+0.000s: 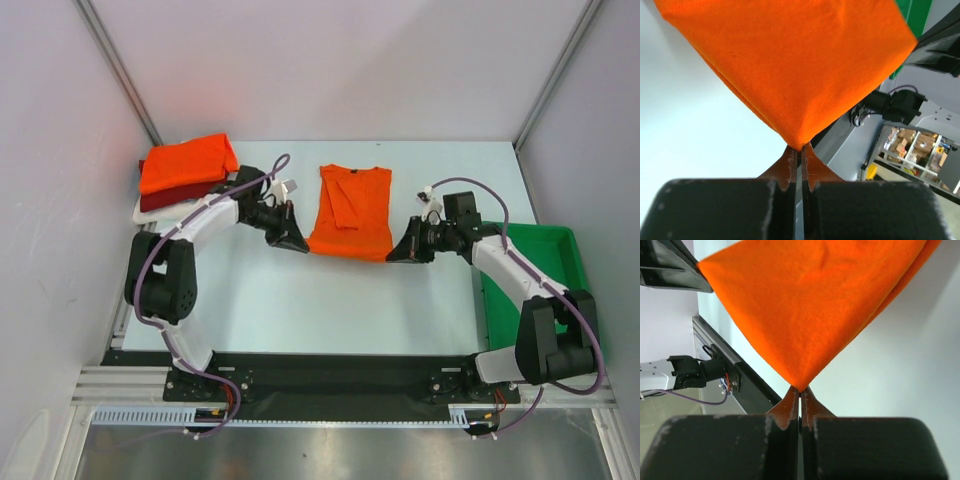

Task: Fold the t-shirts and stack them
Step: Fold the tshirt, then neatly place the folded tshirt to the corner

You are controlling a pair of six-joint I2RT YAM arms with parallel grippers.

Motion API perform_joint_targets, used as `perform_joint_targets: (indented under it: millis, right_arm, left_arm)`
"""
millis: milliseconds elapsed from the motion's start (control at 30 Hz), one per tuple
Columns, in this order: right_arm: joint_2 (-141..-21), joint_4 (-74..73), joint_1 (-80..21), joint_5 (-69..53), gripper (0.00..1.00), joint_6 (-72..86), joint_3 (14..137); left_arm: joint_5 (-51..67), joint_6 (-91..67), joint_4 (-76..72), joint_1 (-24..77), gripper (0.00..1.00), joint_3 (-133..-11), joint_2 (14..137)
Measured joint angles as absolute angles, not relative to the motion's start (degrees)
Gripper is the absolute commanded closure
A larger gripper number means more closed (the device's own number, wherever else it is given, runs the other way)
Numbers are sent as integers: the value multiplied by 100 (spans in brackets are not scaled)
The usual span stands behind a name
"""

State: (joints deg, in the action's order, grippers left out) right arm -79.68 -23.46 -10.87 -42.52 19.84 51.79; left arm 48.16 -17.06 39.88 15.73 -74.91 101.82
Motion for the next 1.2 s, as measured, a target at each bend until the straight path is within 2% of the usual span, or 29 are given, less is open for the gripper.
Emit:
perform_joint_targets:
  millis: [167,267,367,500,533,567,600,633,667,700,833,1200]
  right_arm:
    - [-7850,-2333,-1118,-4250,100,1940,4982]
    - [-8009,-2244,-1090,-4254,100,1940,4965]
    - [-8576,-2182,-982,-4270,100,1927,5310]
    - [-9937,-2051,-749,-4285,100,1817,6899]
    - [-10228,-1994,-676,-4281,95,1798,7271]
    - [-10615,-1831,-622,-4278,85,1782,7800]
    - [-10997,-1660,-580,-4248,67,1763,8313]
    - [-11299,-1575,-563,-4195,61,1747,8705]
    - [-11657,-1411,-537,-4115,53,1686,9159]
    - [-11935,-1280,-515,-4025,41,1636,9515]
    - [-12575,-941,-493,-3616,38,1492,10088]
    - [-12484,-762,-738,-3861,41,1726,9314]
  left_arm:
    - [4816,-1708,3994,1643,100,-7199,10167]
    - [4797,-1697,4032,1649,100,-7481,10328]
    - [4746,-1651,4104,1645,99,-8486,10936]
    - [4580,-1581,4091,1594,99,-10344,12001]
    - [4543,-1573,4056,1573,100,-10895,12326]
    - [4519,-1553,3992,1555,95,-11351,12591]
    - [4462,-1514,3881,1531,82,-11909,12932]
    - [4372,-1435,3771,1511,58,-12449,13286]
    - [4285,-1365,3634,1496,50,-12879,13572]
    - [4154,-1295,3487,1490,45,-13198,13821]
    - [3597,-1135,3269,1457,24,-13609,14263]
    - [3883,-1116,3435,904,27,-12641,14180]
